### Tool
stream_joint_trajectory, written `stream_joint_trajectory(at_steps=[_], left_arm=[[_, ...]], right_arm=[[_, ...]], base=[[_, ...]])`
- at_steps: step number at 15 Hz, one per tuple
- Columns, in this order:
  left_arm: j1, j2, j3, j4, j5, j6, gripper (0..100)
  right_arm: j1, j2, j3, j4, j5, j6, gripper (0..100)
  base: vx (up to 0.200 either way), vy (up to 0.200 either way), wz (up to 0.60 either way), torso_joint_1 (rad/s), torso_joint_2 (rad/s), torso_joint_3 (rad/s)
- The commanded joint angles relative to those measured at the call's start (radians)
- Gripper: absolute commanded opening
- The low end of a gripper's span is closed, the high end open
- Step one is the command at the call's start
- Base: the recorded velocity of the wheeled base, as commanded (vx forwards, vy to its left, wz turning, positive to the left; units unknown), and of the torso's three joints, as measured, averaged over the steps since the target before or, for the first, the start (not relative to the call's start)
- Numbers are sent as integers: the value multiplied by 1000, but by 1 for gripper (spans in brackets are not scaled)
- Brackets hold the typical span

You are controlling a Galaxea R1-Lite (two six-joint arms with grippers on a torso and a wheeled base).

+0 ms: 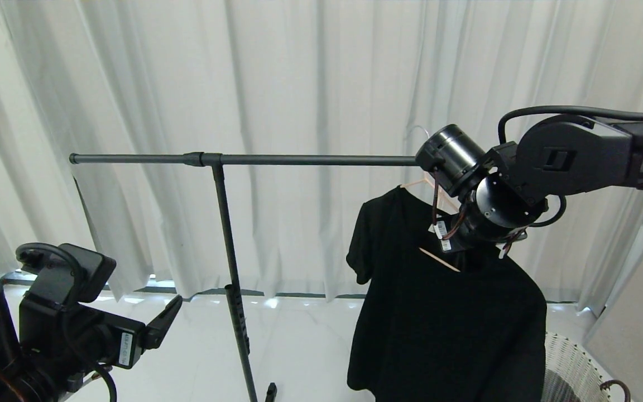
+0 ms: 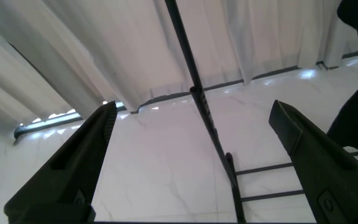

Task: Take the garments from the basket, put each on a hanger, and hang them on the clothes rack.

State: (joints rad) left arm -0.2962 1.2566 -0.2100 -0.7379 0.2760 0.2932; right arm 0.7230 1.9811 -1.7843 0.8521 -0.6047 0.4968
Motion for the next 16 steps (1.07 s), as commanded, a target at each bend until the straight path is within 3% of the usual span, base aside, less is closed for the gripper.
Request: stream_joint_trajectory(at_steps=[1,7,11,16], left_arm=[[-1,0,0,0,0,0,100],[-1,1,4,0,-4,-2,100],[-27,1,6,0,-4,-3,100],[-40,-3,4,0,-4,-2,100]], right_arm=[[1,-1,-1,1,0,-4,0],[1,-1,-1,1,0,-11,0],[13,16,-24,-1,2,-37,0],[-25,111,-188,21,8,-136,0]], base=[[0,0,0,0,0,0],[200,0,0,2,-3,5],[0,0,0,0,0,0],[0,0,0,0,0,0]])
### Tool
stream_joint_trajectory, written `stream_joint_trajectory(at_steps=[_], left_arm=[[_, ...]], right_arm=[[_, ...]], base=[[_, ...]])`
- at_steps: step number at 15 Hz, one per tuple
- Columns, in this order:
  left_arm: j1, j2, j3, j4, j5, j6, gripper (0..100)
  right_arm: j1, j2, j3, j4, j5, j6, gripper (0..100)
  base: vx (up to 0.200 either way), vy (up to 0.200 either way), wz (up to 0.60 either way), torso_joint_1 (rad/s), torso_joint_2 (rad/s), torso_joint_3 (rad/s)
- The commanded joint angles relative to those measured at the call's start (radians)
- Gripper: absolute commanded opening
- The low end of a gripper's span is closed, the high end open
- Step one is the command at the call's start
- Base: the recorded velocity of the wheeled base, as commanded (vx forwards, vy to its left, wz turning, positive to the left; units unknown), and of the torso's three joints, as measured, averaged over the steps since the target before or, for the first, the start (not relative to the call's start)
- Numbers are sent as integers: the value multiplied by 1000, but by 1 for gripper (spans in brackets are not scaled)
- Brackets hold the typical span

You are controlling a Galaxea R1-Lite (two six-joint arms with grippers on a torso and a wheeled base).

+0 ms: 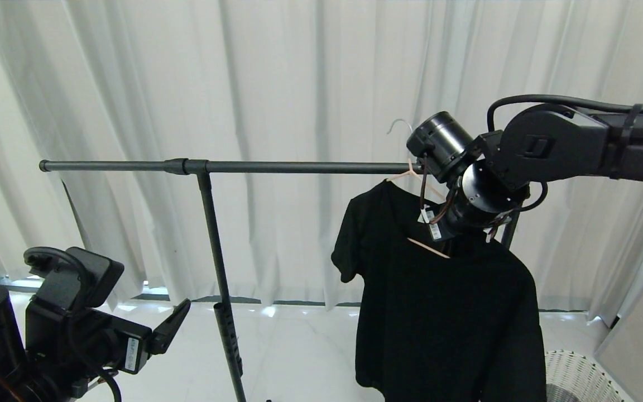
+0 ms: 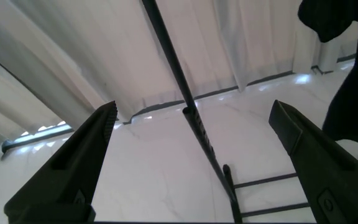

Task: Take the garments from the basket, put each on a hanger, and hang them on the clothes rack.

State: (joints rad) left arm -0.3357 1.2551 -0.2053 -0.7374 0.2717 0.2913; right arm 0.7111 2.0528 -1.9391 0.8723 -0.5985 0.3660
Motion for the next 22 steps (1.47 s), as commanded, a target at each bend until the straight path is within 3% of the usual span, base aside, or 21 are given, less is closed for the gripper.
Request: stream_joint_trajectory(at_steps=[1,4,7,11,13,15,19,22], left_arm=[[0,-3,0,0,1,0,100],[0,-5,7,0,1,-1,100],[-3,-8,11,-2,1,-3,100],[-5,-2,11,-2,1,-7,100],[-3,-2,11,-2,1,-7,100],[-3,-2,11,0,1,-7,100],[-3,-2,7,-2,1,-7,100],[-3,-3,6,-2,1,-7,100]], right_arm=[[-30,61,-61,-3,5,-30,0],[-33,93,-61,-42,49,-15,0],[-38,99,-61,-156,65,-9,0],[-41,81,-30,-162,88,-32,0],[-67,-8,91,-136,138,-127,0],[-84,-82,223,-164,164,-131,0],[-74,-209,486,-362,164,-140,0],[-65,-256,589,-515,148,-147,0]], base=[[0,0,0,0,0,0],[0,0,0,0,0,0],[0,0,0,0,0,0],[0,0,0,0,0,0],[0,0,0,0,0,0],[0,0,0,0,0,0],[0,0,0,0,0,0],[0,0,0,0,0,0]])
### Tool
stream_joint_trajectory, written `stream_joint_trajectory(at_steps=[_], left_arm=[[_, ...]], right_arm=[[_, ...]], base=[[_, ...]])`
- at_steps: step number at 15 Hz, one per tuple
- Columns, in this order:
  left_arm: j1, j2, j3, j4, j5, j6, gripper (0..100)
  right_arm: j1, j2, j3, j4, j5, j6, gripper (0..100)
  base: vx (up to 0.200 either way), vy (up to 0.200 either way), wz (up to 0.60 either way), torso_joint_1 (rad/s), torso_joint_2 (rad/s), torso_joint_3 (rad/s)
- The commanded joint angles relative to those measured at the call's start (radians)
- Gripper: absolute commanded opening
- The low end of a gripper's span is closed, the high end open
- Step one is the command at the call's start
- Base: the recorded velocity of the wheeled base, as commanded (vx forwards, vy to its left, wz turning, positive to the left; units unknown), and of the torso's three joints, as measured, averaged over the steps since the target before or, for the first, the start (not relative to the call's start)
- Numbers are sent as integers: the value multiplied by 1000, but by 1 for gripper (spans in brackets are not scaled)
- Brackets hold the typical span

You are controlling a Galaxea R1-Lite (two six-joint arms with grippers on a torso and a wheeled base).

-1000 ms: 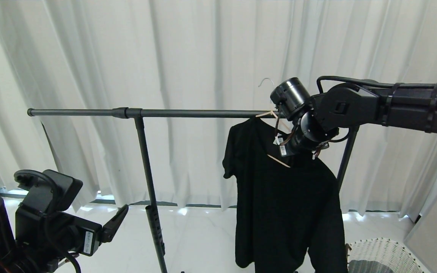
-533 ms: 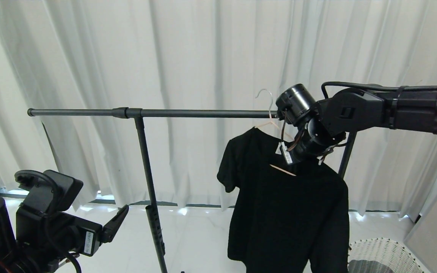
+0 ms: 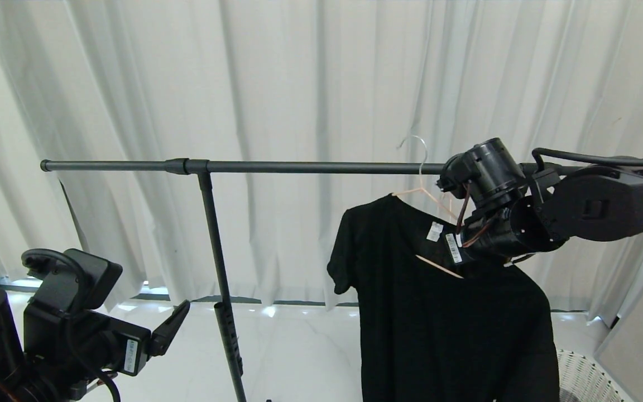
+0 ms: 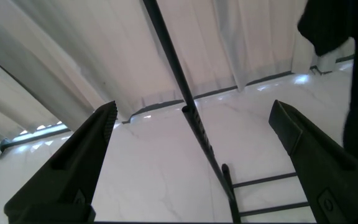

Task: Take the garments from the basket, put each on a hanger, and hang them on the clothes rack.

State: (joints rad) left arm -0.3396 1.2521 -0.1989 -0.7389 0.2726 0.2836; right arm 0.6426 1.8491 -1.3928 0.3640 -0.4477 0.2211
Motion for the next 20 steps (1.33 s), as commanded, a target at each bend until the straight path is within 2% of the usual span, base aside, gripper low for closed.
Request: stream_joint_trajectory(at_steps=[1,3,8,11,14,18,20], left_arm=[[1,0,-2,0,0,0,100],[2,-2,-2,0,0,0,100],[2,-3,-2,0,2,3,100],[4,-3,0,0,2,0,100],[8,-5,1,0,4,2,100],[13,-5,0,0,5,2,100],[11,-5,-4,0,2,0,100]], right_arm=[[3,-51,44,-36,-23,-2,0],[3,-33,38,-82,-49,-9,0],[17,-11,43,-83,-49,-14,0],[83,12,38,-82,-49,-5,0],[109,44,24,-82,-51,27,0],[63,47,1,-54,-51,41,0],[35,48,-45,-30,-51,41,0]], base=[[0,0,0,0,0,0],[0,0,0,0,0,0],[0,0,0,0,0,0],[0,0,0,0,0,0],[0,0,0,0,0,0],[0,0,0,0,0,0],[0,0,0,0,0,0]])
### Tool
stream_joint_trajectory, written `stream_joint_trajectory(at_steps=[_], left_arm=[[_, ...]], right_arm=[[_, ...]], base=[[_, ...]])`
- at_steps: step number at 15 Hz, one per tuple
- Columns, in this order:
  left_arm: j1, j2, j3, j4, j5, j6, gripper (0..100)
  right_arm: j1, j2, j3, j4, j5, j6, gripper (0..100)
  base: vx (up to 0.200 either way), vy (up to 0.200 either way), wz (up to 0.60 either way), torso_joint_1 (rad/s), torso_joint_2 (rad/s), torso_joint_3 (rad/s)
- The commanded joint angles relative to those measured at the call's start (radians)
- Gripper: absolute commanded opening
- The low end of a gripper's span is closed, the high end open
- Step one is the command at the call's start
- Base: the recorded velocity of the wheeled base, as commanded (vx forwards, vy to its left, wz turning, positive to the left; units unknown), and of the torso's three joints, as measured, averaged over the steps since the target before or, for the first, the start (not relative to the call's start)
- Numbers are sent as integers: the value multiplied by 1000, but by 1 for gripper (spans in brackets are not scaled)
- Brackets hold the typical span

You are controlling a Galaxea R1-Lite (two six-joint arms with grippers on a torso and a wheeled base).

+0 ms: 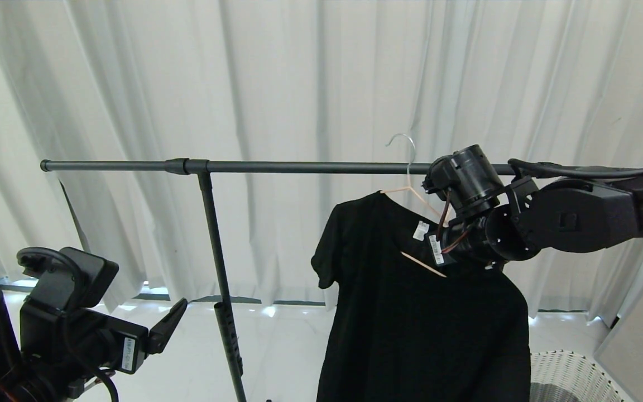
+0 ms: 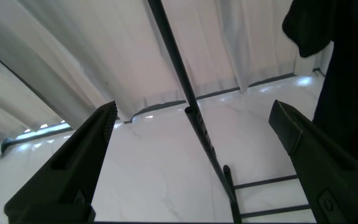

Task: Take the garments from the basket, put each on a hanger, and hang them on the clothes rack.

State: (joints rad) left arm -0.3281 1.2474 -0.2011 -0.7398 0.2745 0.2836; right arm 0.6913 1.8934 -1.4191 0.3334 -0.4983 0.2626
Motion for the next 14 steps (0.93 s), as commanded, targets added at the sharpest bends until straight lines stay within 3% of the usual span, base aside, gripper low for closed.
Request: stream_joint_trajectory(at_steps=[1,10,12,14], left_arm=[[-2,0,0,0,-3,-1,100],[-12,-19,5,0,-6,-3,100],[-11,-22,8,0,-44,-3,100],[-11,-22,15,0,-66,-3,100]], right_arm=[[-21,6,-44,39,0,0,0],[-21,6,-64,75,0,6,0],[-19,4,-64,75,0,6,0],[-19,1,-64,76,-3,6,0]], base=[[0,0,0,0,0,0],[0,0,0,0,0,0],[0,0,0,0,0,0],[200,0,0,2,7,2]])
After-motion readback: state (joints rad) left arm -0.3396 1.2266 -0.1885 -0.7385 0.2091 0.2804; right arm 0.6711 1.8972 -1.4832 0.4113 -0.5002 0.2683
